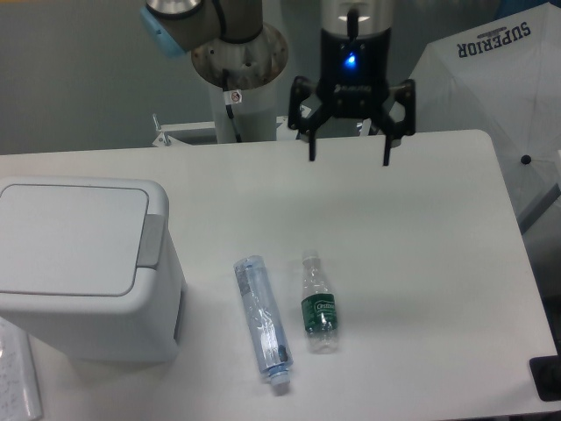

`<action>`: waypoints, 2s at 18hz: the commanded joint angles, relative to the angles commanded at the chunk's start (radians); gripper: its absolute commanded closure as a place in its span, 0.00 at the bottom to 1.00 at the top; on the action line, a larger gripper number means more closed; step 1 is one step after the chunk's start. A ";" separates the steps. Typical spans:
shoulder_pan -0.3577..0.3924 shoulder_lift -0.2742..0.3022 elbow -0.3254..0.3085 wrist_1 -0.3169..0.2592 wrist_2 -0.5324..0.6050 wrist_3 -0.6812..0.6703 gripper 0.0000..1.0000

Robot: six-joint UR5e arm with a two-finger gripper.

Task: Open the trash can
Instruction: 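Move the open gripper toward the white trash can and lower it, then lower the gripper onto the trash can lid's edge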

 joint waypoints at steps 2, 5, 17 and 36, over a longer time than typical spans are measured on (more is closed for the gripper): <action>-0.042 -0.014 0.005 0.011 0.002 -0.087 0.00; -0.086 -0.038 0.005 0.073 -0.003 -0.209 0.00; -0.184 -0.081 -0.018 0.218 -0.002 -0.540 0.00; -0.229 -0.100 -0.015 0.224 -0.003 -0.568 0.00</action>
